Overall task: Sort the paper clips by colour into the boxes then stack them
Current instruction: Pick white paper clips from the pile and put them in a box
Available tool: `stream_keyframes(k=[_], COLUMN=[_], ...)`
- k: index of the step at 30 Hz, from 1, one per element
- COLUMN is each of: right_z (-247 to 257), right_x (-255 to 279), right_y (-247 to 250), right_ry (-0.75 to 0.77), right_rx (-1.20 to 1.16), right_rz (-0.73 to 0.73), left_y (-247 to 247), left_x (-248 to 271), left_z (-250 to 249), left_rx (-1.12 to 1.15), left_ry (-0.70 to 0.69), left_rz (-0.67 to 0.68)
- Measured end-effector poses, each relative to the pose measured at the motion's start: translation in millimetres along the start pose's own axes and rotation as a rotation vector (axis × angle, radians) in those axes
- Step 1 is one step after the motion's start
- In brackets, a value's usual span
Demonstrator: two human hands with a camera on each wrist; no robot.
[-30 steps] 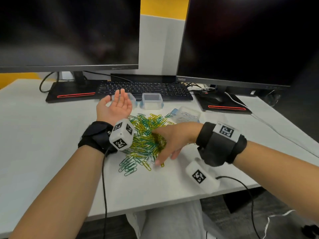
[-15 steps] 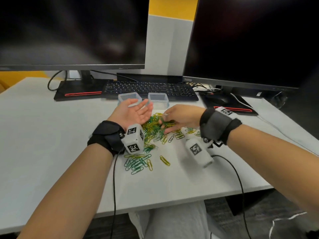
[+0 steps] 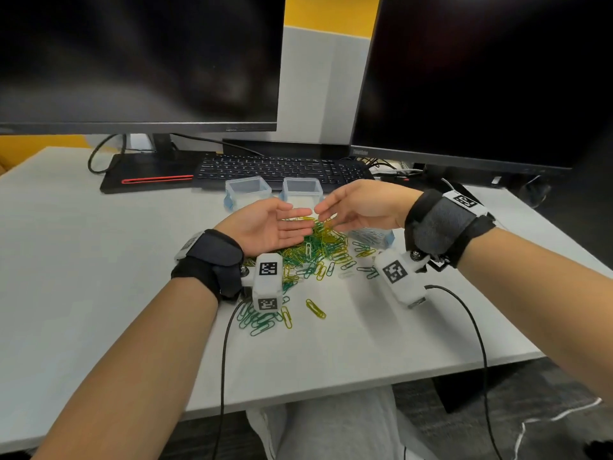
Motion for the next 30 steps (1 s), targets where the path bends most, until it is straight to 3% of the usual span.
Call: stream_keyframes(k=[2, 7, 10, 21, 24, 28, 30], right_z=[0.1, -3.8, -14.3, -18.7, -21.6, -29.3, -36.0], right_x=[-0.9, -3.6, -9.4, -13.5, -10.0, -4.5, 3.4], right_y=[-1.2, -17.7, -38.9, -40.9, -35.1, -20.7, -12.1], right_ry=[0.010, 0.140, 0.112, 0.130, 0.088, -0.059, -0.142], right_rx=[0.094, 0.728, 0.675, 0.745, 0.513, -0.405, -0.523], right_rz=[-0.044, -0.161, -0.064, -0.069, -0.084, 0.013, 0.087], left_y=[0.4, 1.0, -0.4, -7.8, -10.0, -11.8, -12.4], left_x=[-1.2, -2.2, -2.2, -4.9, -4.0, -2.6, -2.2], left_z=[0.6, 0.9, 1.6, 2.9, 2.9, 2.6, 3.2], left_rx=[0.004, 0.002, -0.012, -0.140, -0.127, -0.103, -0.118], left_ry=[-0.028, -0.060, -0.046, -0.087, -0.076, -0.051, -0.023], left_rz=[-0.022, -0.055, -0.061, -0.115, -0.098, -0.083, -0.075])
Point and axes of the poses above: each hand's wrist, its own x-axis away from the middle knuckle, its own y-axis out of the back of the hand, z = x × y, the point moved 1 cm from there along -x, towards the middle knuckle, and after that the axes turned 5 degrees about z, right-handed, at the moved point
